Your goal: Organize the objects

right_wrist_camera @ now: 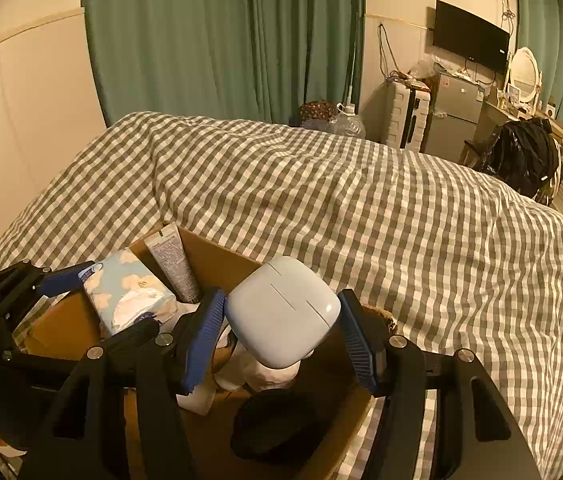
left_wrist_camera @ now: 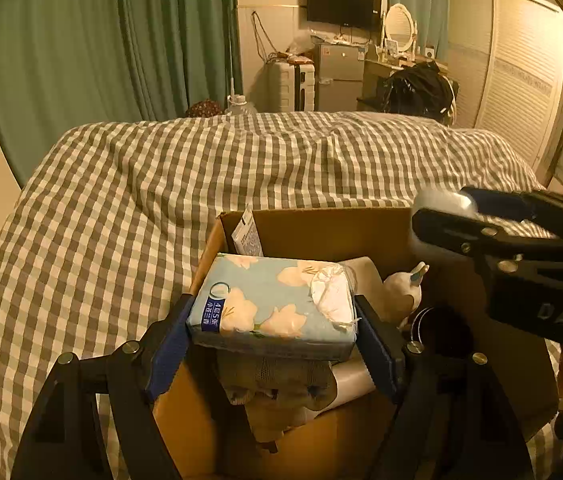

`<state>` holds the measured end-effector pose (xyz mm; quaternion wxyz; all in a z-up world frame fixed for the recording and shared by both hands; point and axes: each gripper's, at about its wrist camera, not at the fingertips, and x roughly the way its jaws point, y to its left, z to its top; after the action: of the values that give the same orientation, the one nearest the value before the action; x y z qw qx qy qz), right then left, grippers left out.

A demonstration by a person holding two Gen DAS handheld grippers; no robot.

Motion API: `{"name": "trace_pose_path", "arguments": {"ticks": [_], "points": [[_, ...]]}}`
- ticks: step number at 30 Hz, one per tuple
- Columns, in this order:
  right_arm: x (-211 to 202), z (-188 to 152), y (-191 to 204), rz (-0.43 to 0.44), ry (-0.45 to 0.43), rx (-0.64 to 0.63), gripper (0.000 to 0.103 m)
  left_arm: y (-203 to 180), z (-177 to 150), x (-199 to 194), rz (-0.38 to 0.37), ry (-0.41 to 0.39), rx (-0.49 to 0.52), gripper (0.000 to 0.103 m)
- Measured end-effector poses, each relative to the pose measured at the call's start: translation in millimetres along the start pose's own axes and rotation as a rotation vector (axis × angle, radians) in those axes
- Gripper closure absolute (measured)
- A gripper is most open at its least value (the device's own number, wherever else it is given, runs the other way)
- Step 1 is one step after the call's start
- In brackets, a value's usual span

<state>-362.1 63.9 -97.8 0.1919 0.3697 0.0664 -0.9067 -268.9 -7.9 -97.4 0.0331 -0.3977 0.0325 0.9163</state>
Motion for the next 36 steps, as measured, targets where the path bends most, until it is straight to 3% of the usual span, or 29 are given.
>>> {"name": "trace_pose_path", "arguments": {"ticks": [3, 13, 24, 30, 36], "points": [[-9, 0, 1, -0.003, -0.022, 0.01, 0.033, -5, -1, -3, 0.011, 0.009, 0.014, 0.016], [-79, 18, 5, -0.021, -0.112, 0.06, 0.024, -9, 9, -67, 0.048, -0.087, 0.019, 0.005], [-195, 15, 23, -0.084, -0.291, 0.037, 0.018, -12, 23, -161, 0.078, -0.263, 0.011, 0.003], [-246, 6, 25, -0.11, -0.38, 0.053, 0.012, -12, 23, -193, 0.087, -0.332, -0.006, 0.001], [-267, -7, 21, -0.14, -0.429, 0.088, 0.008, -14, 13, -199, 0.075, -0.378, -0.035, 0.0]]}}
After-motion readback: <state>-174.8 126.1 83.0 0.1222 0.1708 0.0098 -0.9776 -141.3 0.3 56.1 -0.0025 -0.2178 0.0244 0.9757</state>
